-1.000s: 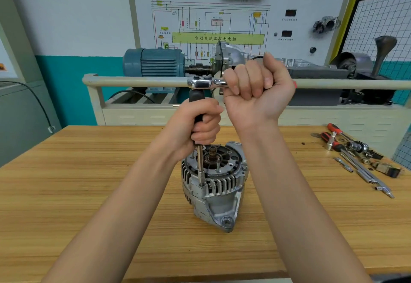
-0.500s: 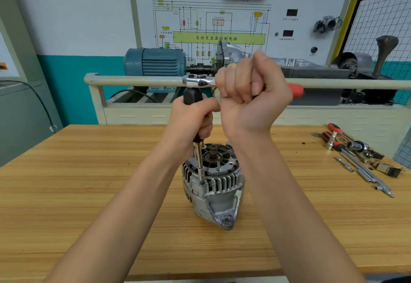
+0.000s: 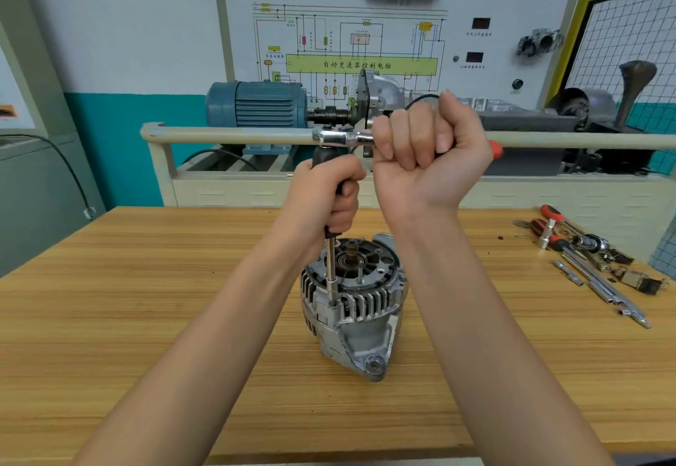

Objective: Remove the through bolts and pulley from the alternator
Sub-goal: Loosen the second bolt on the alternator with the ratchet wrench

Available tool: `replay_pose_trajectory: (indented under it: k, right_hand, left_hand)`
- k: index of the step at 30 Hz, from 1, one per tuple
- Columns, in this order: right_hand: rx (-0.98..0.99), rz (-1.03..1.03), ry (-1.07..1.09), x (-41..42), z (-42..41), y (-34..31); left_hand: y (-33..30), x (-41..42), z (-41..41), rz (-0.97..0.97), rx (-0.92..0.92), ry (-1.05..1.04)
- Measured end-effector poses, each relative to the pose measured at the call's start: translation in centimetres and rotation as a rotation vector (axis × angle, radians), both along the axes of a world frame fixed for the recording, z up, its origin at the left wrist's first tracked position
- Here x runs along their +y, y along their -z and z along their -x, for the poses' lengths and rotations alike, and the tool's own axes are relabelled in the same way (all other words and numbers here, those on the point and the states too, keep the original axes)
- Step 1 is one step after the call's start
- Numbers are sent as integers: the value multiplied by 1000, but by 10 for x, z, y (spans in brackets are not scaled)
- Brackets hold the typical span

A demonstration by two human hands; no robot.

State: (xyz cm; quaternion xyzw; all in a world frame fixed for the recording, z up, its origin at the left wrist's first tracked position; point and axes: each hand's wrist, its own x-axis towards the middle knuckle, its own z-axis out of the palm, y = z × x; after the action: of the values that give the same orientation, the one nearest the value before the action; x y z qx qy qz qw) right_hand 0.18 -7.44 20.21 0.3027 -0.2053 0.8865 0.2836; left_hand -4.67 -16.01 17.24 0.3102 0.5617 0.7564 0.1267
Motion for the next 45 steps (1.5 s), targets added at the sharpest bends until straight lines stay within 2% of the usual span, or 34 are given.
replay_pose_trajectory:
  k: [5, 7, 9, 11, 14, 17, 20, 22, 24, 29, 31, 34, 36, 39, 41, 43, 45]
  right_hand:
    - [188, -233, 614, -35, -7, 11]
    - [196, -264, 670, -40, -9, 14]
    - [196, -249, 552, -35, -8, 11]
    - [160, -221, 325, -25, -7, 3]
    - [1, -103, -6, -8, -4, -6]
    - [-65, 40, -210, 5, -1, -8]
    - [-47, 47, -209, 3, -3, -7]
    - [-6, -33, -79, -4, -7, -3]
    - [75, -132, 89, -15, -9, 2]
    - [160, -269, 546, -43, -7, 9]
    - [175, -301, 630, -49, -7, 11]
    - [167, -279, 489, -41, -7, 7]
    - [136, -226, 282, -30, -7, 1]
    - [-17, -49, -40, -10, -5, -6]
    - [-73, 57, -187, -1, -2, -8]
    - [-87, 99, -242, 2, -1, -9]
    - [-77, 85, -202, -1, -1, -9]
  left_hand:
    - [1, 15, -10, -56, 55, -387]
    - [3, 14, -11, -85, 77, -417]
    - [3, 10, -9, -113, 51, -342]
    - [3, 4, -6, -119, 37, -258]
    - [4, -4, -3, -109, 114, -177]
    - [2, -10, -1, -90, 120, 104]
    - [-2, -15, 4, -9, 42, 407]
    - [-3, -16, 6, -12, -2, 436]
    - [-2, -14, 6, -24, -26, 312]
    - [1, -1, -5, -77, 7, -224]
    - [2, 2, -7, -69, 31, -339]
    - [3, 1, -4, -129, 16, -269]
    - [2, -5, -2, -104, 29, -120]
    - [-1, -16, 3, -32, 96, 146]
    - [-3, -20, 4, -6, 112, 285]
    - [-5, -19, 4, 2, 71, 376]
    - [-6, -17, 5, -2, 24, 399]
